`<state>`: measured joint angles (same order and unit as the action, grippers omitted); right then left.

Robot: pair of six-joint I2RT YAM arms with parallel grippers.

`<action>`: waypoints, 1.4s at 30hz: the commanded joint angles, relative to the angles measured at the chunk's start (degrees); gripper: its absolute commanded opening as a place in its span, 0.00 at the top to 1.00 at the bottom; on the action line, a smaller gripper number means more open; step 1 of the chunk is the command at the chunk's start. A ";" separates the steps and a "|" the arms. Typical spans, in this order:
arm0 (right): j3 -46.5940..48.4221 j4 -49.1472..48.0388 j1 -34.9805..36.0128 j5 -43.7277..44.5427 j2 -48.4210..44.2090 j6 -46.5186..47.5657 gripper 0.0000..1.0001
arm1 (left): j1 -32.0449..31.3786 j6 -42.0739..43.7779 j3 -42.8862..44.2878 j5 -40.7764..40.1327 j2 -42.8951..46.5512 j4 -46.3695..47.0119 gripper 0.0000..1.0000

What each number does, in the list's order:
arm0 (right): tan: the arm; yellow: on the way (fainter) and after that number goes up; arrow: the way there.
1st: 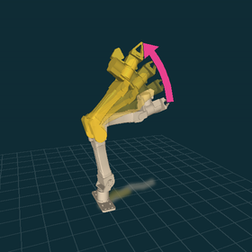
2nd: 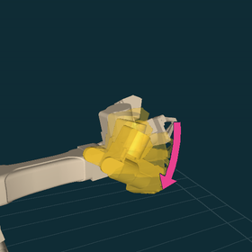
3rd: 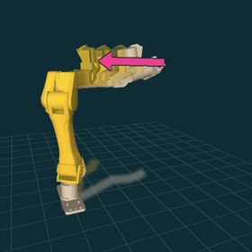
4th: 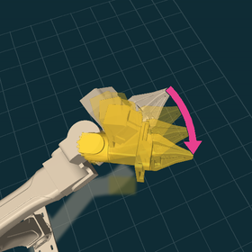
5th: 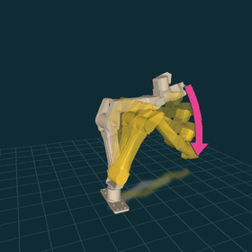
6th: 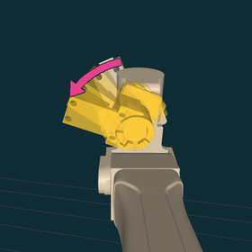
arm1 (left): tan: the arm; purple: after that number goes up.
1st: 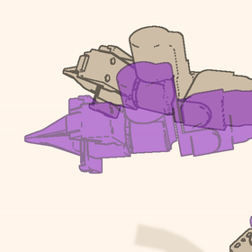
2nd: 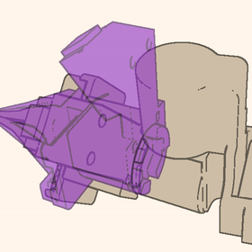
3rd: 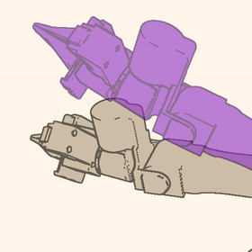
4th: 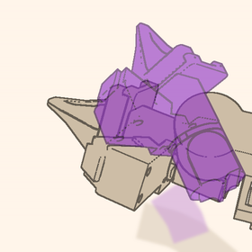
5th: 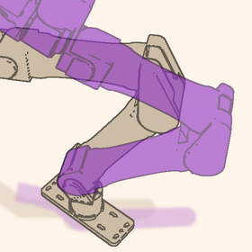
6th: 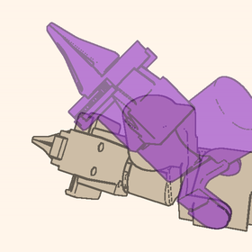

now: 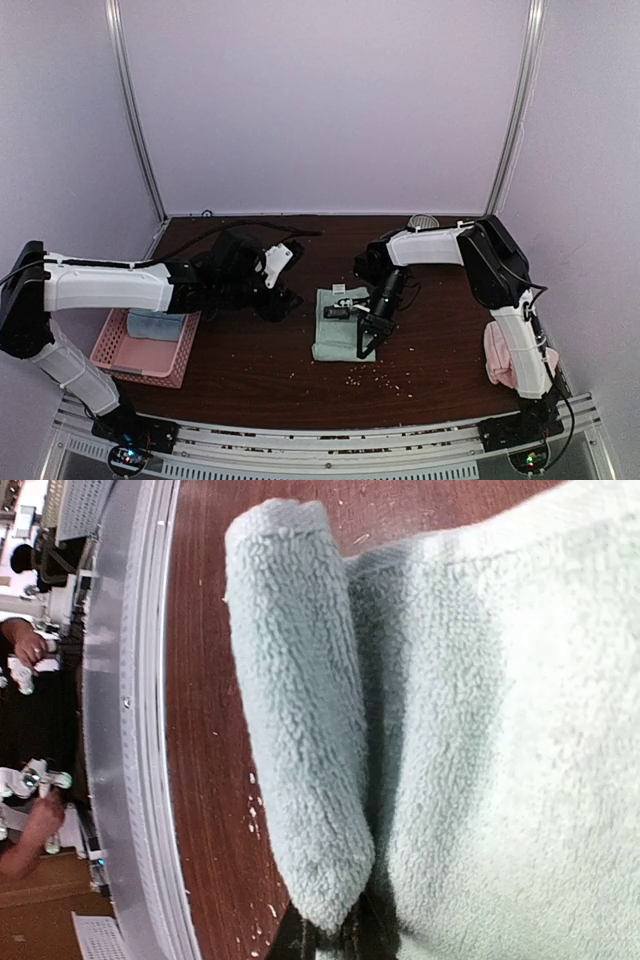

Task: Roll the towels
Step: Roll the towel at the center of the board.

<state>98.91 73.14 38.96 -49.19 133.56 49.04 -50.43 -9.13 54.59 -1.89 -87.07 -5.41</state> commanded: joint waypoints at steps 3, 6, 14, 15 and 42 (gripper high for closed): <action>-0.57 3.38 -0.78 7.03 7.44 -1.97 0.96 | -12.93 18.94 -3.10 1.20 0.88 5.75 0.41; -2.89 -0.21 -0.89 9.47 7.35 -3.62 0.96 | -16.66 23.53 0.77 2.91 -4.83 1.16 0.41; -4.67 -3.96 -1.08 12.31 8.47 -4.59 0.95 | -18.12 30.31 12.28 0.95 -19.41 -1.15 0.44; -4.18 -4.02 -1.08 12.51 8.40 -5.08 0.95 | -18.12 30.57 13.53 -0.05 -20.96 -1.95 0.44; -3.66 -2.52 -1.10 11.49 0.15 -3.04 0.87 | -19.37 30.50 16.66 -9.19 -26.53 -3.82 0.67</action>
<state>96.92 76.75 38.06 -50.22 133.49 45.60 -69.43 23.51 69.12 -7.57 -113.95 -9.23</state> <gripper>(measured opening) 0.129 0.293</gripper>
